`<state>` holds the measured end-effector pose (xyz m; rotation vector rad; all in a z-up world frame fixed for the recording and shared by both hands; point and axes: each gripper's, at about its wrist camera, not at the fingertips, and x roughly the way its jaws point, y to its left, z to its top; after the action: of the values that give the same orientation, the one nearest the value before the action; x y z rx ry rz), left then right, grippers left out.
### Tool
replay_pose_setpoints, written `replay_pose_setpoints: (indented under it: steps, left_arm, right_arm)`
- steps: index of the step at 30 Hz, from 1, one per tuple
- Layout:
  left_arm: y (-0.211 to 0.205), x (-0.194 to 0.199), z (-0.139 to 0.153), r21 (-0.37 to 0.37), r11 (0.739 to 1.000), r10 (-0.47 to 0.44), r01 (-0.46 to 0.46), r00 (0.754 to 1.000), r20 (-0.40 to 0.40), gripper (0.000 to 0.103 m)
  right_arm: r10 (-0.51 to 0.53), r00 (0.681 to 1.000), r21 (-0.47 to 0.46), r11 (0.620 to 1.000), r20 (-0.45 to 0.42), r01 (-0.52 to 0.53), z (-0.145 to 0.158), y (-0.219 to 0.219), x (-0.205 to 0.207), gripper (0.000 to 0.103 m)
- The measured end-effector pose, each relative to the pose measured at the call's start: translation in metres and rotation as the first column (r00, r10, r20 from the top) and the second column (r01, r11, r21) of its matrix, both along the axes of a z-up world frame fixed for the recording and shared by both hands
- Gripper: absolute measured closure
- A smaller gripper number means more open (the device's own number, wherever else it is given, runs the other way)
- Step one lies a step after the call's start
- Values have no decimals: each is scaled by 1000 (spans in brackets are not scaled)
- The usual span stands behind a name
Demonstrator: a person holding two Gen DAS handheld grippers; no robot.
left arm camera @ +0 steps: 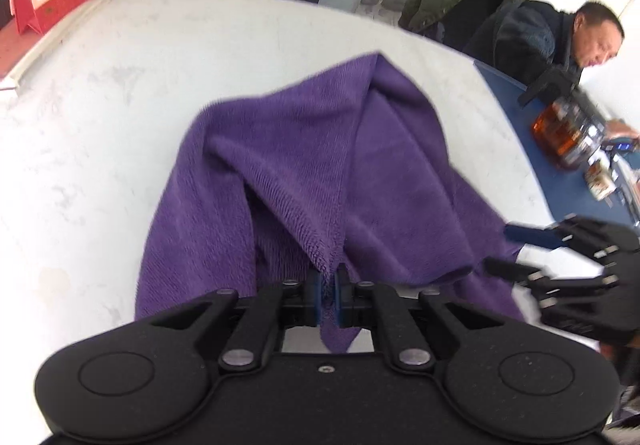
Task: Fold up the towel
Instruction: 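Lower the towel onto the table with both grippers, spreading it out, then release the towel from both grippers and lay it flat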
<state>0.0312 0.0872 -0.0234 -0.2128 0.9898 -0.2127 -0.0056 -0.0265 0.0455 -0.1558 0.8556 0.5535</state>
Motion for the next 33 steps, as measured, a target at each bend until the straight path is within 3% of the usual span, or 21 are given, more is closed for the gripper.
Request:
replay_pose_setpoints:
  steps: [5,7,9,16,21,25,30,33]
  left_arm:
    - [20,1,43,-21,1000,20,-18,996,91,98]
    - [30,4,60,0,1000,14,-14,992,125,98]
    - [41,7,77,23,1000,8,-12,987,158,98]
    - [83,38,108,181,984,-32,-2,982,186,98]
    - [106,77,102,322,946,-92,45,987,132,98]
    - [128,113,80,407,908,-137,100,988,64,98]
    - [145,160,37,448,878,-176,170,984,-28,94]
    - [158,190,11,469,859,-194,206,978,-74,93]
  right_arm:
    - [78,997,-99,992,-22,-80,-21,20,17,77]
    - [112,993,-109,987,-24,-114,-23,19,19,92]
    - [131,991,-127,983,-20,-132,-17,17,20,99]
    - [104,994,-157,983,44,-96,12,-5,32,99]
    - [21,994,-186,983,107,-1,33,-33,49,99]
    - [-41,989,-221,972,143,72,38,-51,69,99]
    - [-118,985,-253,956,126,147,22,-65,102,99]
    - [-160,984,-274,945,84,177,-3,-70,122,99]
